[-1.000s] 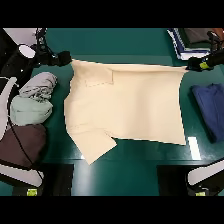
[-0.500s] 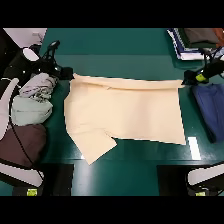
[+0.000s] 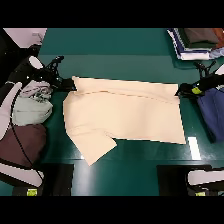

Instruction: Fold the shirts.

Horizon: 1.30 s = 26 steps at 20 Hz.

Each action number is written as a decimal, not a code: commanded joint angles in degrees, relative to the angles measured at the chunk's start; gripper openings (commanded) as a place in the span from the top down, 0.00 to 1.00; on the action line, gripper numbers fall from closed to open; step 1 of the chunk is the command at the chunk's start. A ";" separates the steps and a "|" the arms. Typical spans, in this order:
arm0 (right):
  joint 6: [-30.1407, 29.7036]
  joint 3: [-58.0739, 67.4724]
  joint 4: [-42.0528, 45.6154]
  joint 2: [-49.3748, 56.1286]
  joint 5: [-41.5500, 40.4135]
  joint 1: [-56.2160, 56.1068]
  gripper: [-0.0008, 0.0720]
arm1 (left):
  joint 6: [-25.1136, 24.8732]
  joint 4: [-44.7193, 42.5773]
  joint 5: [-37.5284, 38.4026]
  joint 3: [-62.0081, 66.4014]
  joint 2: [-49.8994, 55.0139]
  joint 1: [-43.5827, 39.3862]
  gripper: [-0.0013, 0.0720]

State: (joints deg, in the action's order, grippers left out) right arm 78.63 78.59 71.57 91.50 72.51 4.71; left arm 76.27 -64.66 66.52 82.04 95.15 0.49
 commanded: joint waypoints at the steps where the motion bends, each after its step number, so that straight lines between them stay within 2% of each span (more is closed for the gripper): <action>1: 0.00 1.86 0.04 -1.05 5.03 1.42 0.27 | 1.79 -2.01 6.75 0.63 -0.57 0.61 0.23; 3: -0.02 2.01 0.02 -3.80 9.16 3.69 0.27 | 3.48 -5.79 10.05 -0.70 -4.00 1.49 0.23; 5: -0.04 2.01 -0.02 -7.08 13.00 5.68 0.27 | 5.27 -7.72 9.73 -6.75 -10.71 1.68 0.23; 7: -0.04 2.01 -0.02 -10.49 13.57 6.82 0.29 | 8.13 -6.80 8.07 -16.44 -18.43 1.68 0.23; 9: -0.04 2.01 -0.11 -13.07 12.96 7.30 0.29 | 10.64 -4.98 6.60 -28.33 -26.32 1.68 0.23; 11: -0.04 2.01 -0.11 -14.60 13.00 7.28 0.29 | 10.99 -0.98 6.10 -38.64 -33.16 1.68 0.23; 15: -0.04 2.01 -1.81 -14.93 12.98 7.30 0.29 | 12.48 5.73 4.31 -51.82 -43.36 1.16 0.23; 21: -0.07 2.01 -4.52 -14.93 13.31 7.28 0.29 | 15.52 7.28 0.17 -57.48 -45.09 -5.97 0.23; 26: -0.04 2.01 -4.55 -14.93 13.70 7.28 0.30 | 15.93 8.83 -2.14 -59.74 -45.07 -6.93 0.23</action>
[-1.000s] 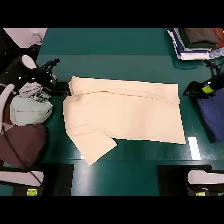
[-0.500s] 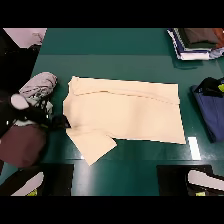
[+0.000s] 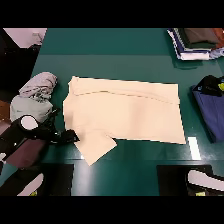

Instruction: Fold the shirts.

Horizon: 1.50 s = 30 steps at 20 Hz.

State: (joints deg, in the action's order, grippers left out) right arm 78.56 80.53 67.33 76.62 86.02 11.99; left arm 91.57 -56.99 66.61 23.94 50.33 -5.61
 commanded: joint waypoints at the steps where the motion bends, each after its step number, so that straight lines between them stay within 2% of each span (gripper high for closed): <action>1: 0.02 0.07 -0.33 -0.04 0.24 0.00 0.30 | 0.61 2.08 -3.41 -1.88 -0.20 -0.83 0.23; 3: 0.00 0.07 -0.35 -0.04 0.70 0.00 0.38 | 0.52 4.57 -6.67 -2.19 -0.20 -0.85 0.23; 5: -0.04 0.07 -0.31 -0.04 1.38 0.02 0.38 | -0.59 6.84 -9.25 -2.19 -0.20 -0.83 0.25; 7: -1.36 0.04 -0.04 -0.04 3.63 0.02 0.38 | -0.70 6.88 -9.40 -2.16 -0.20 -0.83 0.76; 8: -1.73 -0.66 0.28 -0.33 4.72 0.22 0.38 | -0.90 7.10 -9.25 -2.16 -0.22 -0.83 0.94; 14: -1.77 -23.43 0.44 -10.05 3.56 10.38 0.37 | -6.69 9.68 -6.10 1.22 -0.22 -0.83 0.95; 19: -4.74 -40.87 0.26 -12.66 1.84 21.20 0.36 | -8.15 9.68 -6.12 4.57 -0.22 -0.83 0.95; 24: -4.74 -48.83 0.17 -12.66 -6.25 18.43 0.37 | -9.09 9.70 -6.08 4.61 -0.22 -0.83 0.95; 28: -4.44 -49.46 0.09 -12.66 -9.70 13.77 0.37 | -9.14 9.68 -5.44 4.61 -0.22 -0.83 0.95; 29: -4.44 -49.46 0.09 -12.66 -9.79 13.29 0.39 | -9.14 9.66 -5.46 4.61 -0.22 -0.83 0.95; 30: -4.46 -49.46 0.17 -12.66 -9.42 12.76 0.52 | -9.11 9.66 -5.46 4.61 -0.22 -0.83 0.95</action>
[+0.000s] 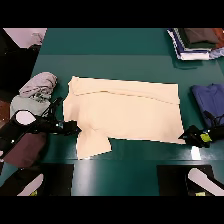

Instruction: Fold the shirts.

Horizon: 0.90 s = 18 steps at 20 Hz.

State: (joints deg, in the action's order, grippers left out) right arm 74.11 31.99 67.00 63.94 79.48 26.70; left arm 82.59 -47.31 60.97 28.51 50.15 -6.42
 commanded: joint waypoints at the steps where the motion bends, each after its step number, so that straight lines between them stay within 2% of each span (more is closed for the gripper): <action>1: -0.04 -0.92 0.55 0.02 -2.27 -2.38 0.64 | -0.15 -0.02 0.26 0.04 -0.04 -0.02 0.95; 2: -0.42 -0.92 0.66 0.02 -1.38 -2.89 0.83 | -0.31 -0.07 1.01 0.04 -0.04 -0.02 0.95; 3: -1.22 -0.92 0.70 -0.02 -0.15 -3.39 0.97 | -0.57 -0.22 2.45 0.07 -0.15 -0.02 0.95; 6: -1.31 -0.92 5.25 -3.50 3.72 -3.37 0.97 | 0.31 -4.68 8.35 0.24 -2.86 -0.02 0.95; 9: -1.27 -0.92 12.35 -11.45 8.48 -1.31 0.97 | 6.16 -12.61 14.10 0.24 -11.04 -0.02 0.95; 13: -0.72 -0.90 13.57 -20.26 11.85 0.46 0.97 | 10.58 -10.91 25.66 0.35 -20.35 -0.02 0.95; 15: 0.98 -0.85 12.39 -22.12 11.30 -1.97 0.97 | 10.43 -8.85 26.45 2.23 -20.28 -0.02 0.95; 18: 2.64 2.95 8.98 -20.63 9.35 -6.36 0.97 | 6.32 -9.05 19.93 7.21 -17.00 -0.02 0.95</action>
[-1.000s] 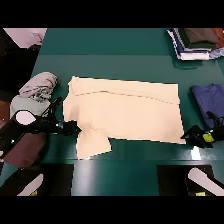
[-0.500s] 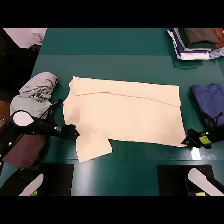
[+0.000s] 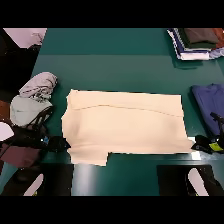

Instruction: Fold the shirts.

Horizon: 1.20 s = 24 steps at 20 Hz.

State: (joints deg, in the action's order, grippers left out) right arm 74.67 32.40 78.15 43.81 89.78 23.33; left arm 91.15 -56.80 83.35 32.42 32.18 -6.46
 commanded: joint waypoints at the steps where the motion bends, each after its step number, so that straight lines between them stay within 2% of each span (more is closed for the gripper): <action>1: 3.39 5.27 -2.12 1.40 -1.60 -4.52 0.97 | -3.43 -0.09 -4.57 5.11 3.48 0.02 0.95; 6: 3.76 20.06 -2.10 14.73 -5.44 -12.22 0.97 | -9.20 -0.46 -18.16 15.21 20.52 0.02 0.95; 12: 4.55 34.47 -2.08 30.84 -8.44 -16.70 0.97 | -10.58 -1.53 -23.80 31.10 41.51 0.79 0.95; 18: 4.61 45.03 -2.80 42.91 -8.33 -16.79 0.97 | -10.56 -1.81 -32.28 37.99 50.18 0.79 0.95; 22: 4.59 50.60 -12.63 49.11 -10.78 -16.06 0.96 | -9.51 -1.75 -36.92 38.05 51.32 0.79 0.95; 23: 4.59 51.71 -15.15 50.36 -12.07 -15.76 0.84 | -8.70 -1.75 -37.07 38.18 51.32 0.79 0.95; 24: 4.57 52.81 -17.35 51.41 -13.31 -15.37 0.55 | -8.61 -1.70 -37.09 38.21 51.30 0.79 0.94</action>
State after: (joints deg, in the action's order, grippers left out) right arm 79.33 81.65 68.12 91.42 79.31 7.31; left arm 81.21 -58.50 48.82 70.11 82.67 -5.72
